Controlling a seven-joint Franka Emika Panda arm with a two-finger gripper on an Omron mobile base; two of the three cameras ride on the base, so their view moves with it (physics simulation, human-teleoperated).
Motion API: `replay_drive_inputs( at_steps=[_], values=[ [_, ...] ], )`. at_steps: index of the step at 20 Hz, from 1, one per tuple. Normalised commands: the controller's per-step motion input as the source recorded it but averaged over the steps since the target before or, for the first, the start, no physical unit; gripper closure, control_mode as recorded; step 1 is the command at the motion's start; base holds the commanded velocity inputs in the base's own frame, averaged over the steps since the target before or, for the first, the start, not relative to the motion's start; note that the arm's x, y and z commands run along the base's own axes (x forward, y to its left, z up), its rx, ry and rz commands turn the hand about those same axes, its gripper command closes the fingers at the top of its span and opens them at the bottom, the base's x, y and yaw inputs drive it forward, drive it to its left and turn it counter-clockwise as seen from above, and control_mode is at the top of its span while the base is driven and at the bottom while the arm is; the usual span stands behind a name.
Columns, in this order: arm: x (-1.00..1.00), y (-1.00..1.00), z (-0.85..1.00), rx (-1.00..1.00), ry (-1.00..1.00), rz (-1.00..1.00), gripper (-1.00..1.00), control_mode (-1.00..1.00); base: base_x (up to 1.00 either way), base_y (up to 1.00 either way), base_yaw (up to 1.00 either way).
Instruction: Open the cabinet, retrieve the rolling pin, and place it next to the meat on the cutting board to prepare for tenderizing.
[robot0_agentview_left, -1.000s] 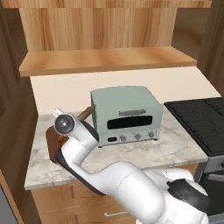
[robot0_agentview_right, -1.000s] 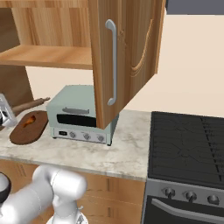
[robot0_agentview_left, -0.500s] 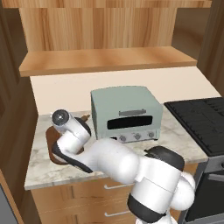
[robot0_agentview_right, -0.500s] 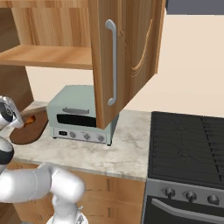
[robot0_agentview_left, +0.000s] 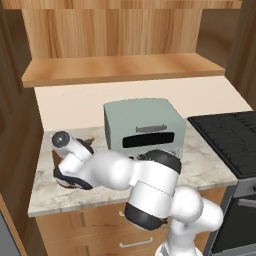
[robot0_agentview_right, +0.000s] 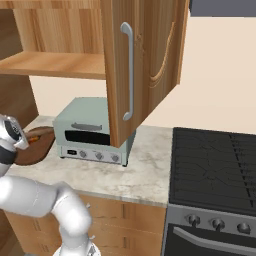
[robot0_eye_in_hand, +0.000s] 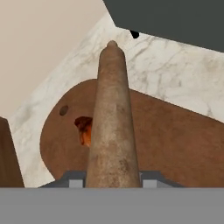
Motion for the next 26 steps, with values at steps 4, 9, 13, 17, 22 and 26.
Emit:
replay_drive_inputs(
  at_steps=[4, 9, 13, 17, 22, 26],
  values=[
    [0.12, 0.37, -0.43, -0.04, 0.00, 0.02, 1.00, -1.00, 0.00, 0.00, 0.00],
    [0.04, 0.18, -0.32, 0.00, 0.00, 0.02, 1.00, -1.00, 0.00, 0.00, 0.00],
    [0.00, 0.02, -0.38, 0.00, 0.00, 0.03, 1.00, -1.00, 0.00, 0.00, 0.00],
    [0.00, 0.00, -0.49, -0.03, 0.00, 0.05, 1.00, -1.00, 0.00, 0.00, 0.00],
    [-0.03, 0.00, -0.44, 0.01, 0.00, 0.05, 1.00, -1.00, 0.00, 0.00, 0.00],
    [-0.22, 0.00, -0.34, 0.13, 0.00, 0.07, -1.00, -1.00, 0.00, 0.00, 0.00]
  ],
)
